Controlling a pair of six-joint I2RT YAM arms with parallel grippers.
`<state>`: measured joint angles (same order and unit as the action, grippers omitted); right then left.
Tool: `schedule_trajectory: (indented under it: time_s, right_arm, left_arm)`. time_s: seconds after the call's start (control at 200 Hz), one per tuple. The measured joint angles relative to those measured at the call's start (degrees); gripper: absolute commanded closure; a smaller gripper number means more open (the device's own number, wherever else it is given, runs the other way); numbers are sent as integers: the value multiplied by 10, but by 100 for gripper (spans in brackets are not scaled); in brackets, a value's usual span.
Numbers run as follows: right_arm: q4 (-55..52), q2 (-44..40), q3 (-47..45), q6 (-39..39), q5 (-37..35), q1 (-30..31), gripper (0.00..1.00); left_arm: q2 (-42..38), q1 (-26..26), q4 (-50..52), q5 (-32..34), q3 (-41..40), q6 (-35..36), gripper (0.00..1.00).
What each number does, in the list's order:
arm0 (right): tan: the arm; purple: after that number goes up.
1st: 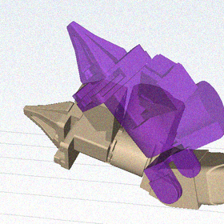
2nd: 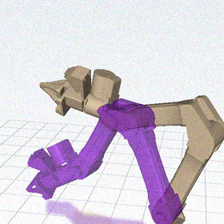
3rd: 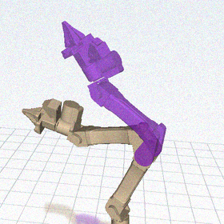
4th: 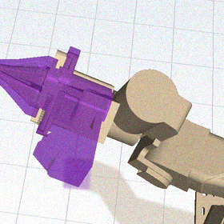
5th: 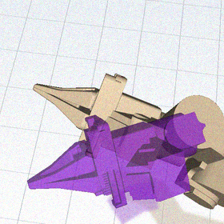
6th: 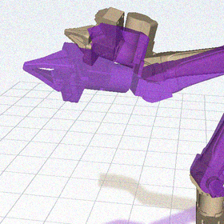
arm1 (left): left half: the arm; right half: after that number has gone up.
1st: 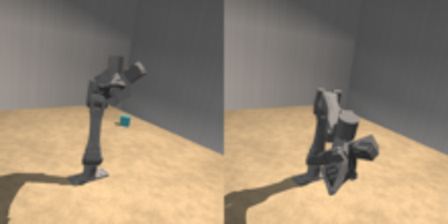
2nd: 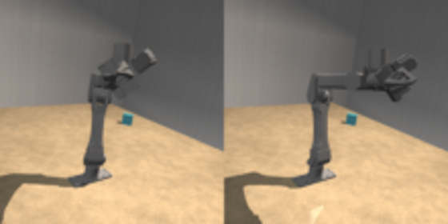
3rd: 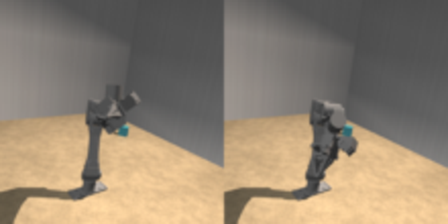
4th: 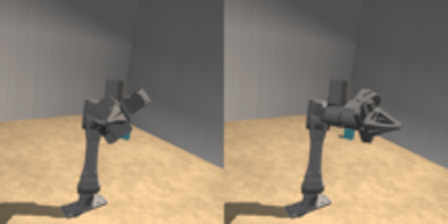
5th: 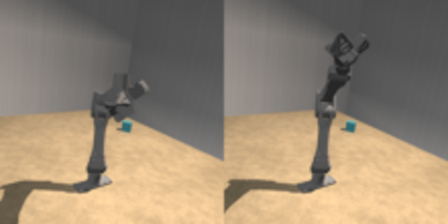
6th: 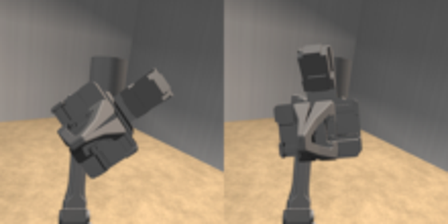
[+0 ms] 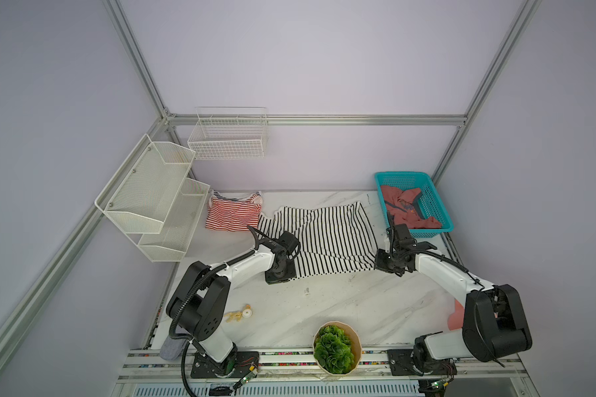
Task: Fold and stack tank tops
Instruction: Fold the tank top at the center of the table.
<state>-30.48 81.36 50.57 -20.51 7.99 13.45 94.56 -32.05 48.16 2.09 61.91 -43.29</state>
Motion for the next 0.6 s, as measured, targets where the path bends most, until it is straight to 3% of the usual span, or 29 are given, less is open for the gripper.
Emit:
schedule_trajectory:
  time_s: [0.6]
  right_arm:
    - [-6,131,122,20,3,0,100]
  left_arm:
    - [107,52,73,32,191,114,100]
